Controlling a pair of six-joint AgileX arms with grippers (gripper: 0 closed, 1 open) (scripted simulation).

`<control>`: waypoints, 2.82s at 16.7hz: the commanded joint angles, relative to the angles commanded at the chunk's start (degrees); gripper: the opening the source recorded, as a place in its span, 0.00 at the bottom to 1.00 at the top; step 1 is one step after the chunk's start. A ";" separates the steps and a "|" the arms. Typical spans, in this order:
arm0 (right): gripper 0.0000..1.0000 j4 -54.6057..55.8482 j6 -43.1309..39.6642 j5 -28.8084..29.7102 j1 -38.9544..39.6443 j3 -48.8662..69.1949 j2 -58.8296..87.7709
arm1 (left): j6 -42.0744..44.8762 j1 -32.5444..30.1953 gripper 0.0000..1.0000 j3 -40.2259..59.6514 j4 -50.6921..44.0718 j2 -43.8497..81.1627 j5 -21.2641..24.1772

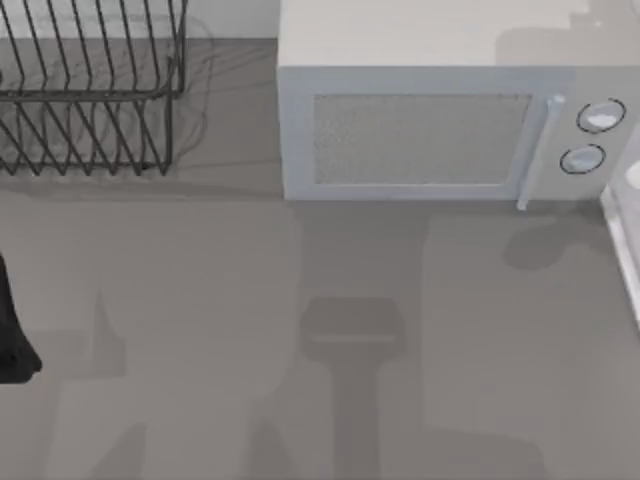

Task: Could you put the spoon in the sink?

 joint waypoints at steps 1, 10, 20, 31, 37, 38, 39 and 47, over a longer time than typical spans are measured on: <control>0.00 -0.95 -0.48 -0.01 -0.32 4.18 2.76 | 0.00 0.00 1.00 0.00 0.00 0.00 0.00; 0.00 -3.39 -2.35 -0.11 -1.37 17.40 11.08 | 0.00 0.00 1.00 0.00 0.00 0.00 0.00; 0.00 7.66 -2.65 -0.22 -0.84 1.37 5.59 | 0.00 0.00 1.00 0.00 0.00 0.00 0.00; 0.15 15.13 -2.28 -0.23 -1.24 -9.57 2.61 | 0.00 0.00 1.00 0.00 0.00 0.00 0.00; 0.60 15.13 -2.28 -0.23 -1.24 -9.57 2.61 | 0.00 0.00 1.00 0.00 0.00 0.00 0.00; 0.68 15.13 -2.28 -0.23 -1.24 -9.57 2.61 | 0.00 0.00 1.00 0.00 0.00 0.00 0.00; 0.75 15.13 -2.28 -0.23 -1.24 -9.57 2.61 | 0.00 0.00 1.00 0.00 0.00 0.00 0.00; 1.00 15.13 -2.28 -0.23 -1.24 -9.57 2.61 | 0.00 0.00 1.00 0.00 0.00 0.00 0.00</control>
